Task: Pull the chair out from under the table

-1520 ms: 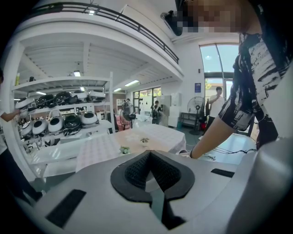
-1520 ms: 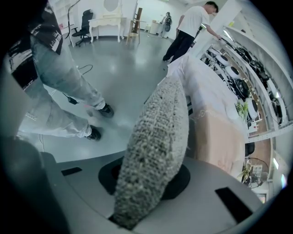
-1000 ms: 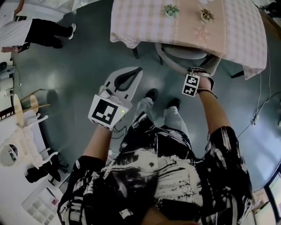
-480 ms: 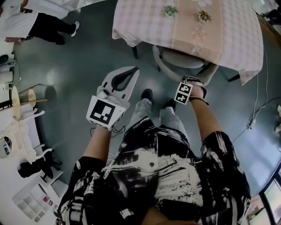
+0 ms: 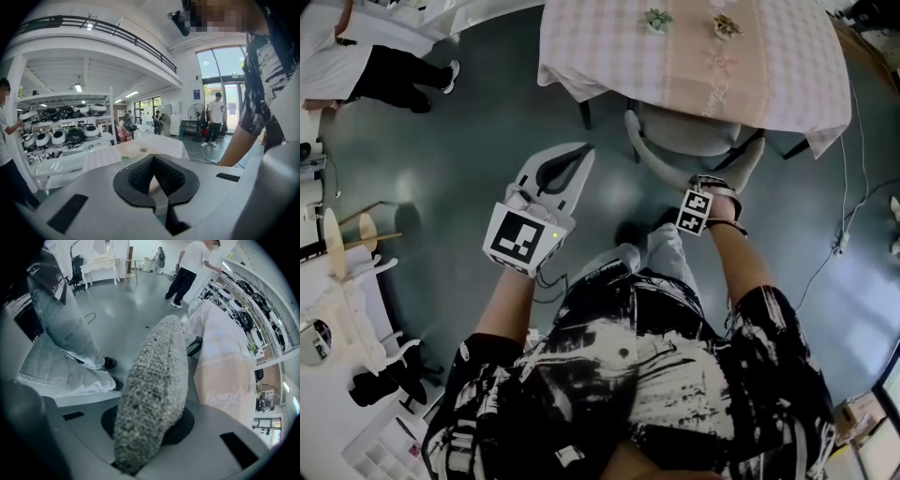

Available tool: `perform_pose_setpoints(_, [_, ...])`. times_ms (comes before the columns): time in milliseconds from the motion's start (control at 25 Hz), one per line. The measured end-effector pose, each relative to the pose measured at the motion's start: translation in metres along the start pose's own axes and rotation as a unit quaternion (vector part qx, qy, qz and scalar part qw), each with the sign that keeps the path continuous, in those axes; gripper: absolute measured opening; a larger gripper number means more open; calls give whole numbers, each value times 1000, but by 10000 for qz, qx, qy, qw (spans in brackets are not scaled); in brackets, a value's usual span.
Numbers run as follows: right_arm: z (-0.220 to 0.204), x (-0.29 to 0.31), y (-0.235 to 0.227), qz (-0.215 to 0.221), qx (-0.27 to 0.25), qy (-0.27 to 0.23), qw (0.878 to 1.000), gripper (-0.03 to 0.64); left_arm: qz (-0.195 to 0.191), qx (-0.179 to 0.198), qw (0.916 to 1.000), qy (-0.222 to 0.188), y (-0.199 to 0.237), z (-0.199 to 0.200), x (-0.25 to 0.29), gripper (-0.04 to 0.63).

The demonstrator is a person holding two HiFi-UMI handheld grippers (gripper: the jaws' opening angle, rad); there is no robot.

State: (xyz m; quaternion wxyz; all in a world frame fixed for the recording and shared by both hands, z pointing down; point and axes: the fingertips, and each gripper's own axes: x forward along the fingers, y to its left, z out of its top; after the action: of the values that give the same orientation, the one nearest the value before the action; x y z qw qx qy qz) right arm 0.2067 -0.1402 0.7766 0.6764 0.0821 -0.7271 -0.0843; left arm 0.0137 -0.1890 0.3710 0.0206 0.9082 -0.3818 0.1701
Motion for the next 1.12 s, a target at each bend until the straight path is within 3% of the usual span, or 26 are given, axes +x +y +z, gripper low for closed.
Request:
perform_pose_setpoints(360, [22, -13, 52, -28, 259, 55, 9996, 51, -319, 115, 9994, -45, 0, -21, -52, 0])
perform_pose_setpoints(760, [21, -25, 106, 34, 345, 59, 9994, 51, -332, 137, 9993, -121, -23, -23, -76, 0])
perform_pose_setpoints(1120, [17, -37, 160, 22, 249, 32, 9997, 51, -214, 137, 9996, -127, -83, -24, -103, 0])
